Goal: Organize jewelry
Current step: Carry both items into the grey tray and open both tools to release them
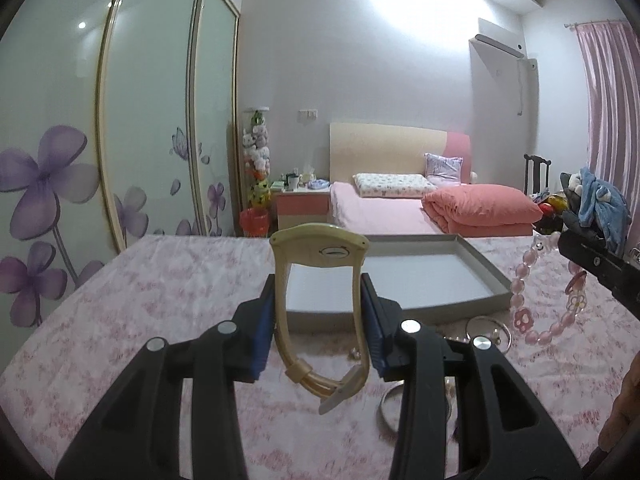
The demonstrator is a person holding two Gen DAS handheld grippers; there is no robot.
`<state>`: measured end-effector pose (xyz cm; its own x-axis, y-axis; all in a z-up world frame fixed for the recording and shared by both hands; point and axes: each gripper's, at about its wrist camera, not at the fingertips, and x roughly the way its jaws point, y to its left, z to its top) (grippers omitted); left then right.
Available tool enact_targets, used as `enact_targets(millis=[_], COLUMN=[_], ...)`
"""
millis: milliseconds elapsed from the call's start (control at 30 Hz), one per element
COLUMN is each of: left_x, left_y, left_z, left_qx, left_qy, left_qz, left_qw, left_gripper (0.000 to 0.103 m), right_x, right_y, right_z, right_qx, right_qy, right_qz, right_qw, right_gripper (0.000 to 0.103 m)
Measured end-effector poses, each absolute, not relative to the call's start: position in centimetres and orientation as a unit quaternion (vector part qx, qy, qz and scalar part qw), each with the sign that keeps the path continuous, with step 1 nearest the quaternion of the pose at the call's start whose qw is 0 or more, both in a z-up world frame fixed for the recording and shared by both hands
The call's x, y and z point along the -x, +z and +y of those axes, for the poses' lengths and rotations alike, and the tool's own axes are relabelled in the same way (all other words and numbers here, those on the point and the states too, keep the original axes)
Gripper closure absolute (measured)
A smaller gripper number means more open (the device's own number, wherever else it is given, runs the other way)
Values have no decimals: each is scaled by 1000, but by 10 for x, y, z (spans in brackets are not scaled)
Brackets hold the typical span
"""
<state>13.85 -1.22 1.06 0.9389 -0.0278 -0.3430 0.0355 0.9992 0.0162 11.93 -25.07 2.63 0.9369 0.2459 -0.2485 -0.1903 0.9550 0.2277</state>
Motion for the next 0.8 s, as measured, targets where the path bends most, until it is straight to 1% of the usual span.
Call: enact_targets(millis=[233,500,633,800], left_x=[-167,-225,-263,-310], left_y=[21,21,13,-6], left_z=[-20,-32,-31,-31], left_qx=[-12,-22,-6,3], left_qy=[-9,-5,-11,-17], left_qz=[158,162,189,228], left_qw=[987,987,982,973], left_gripper=[64,64,64,64], right_x=[-141,-191,-227,-276], right_y=[38,44,38,17], right_z=[-248,-243,-243,-243], right_qx=[-85,-72,-79,-101], right_qy=[104,96,100,115], right_qz=[109,97,116,179], right_qw=[985,988,985,972], right_gripper=[89,89,89,89])
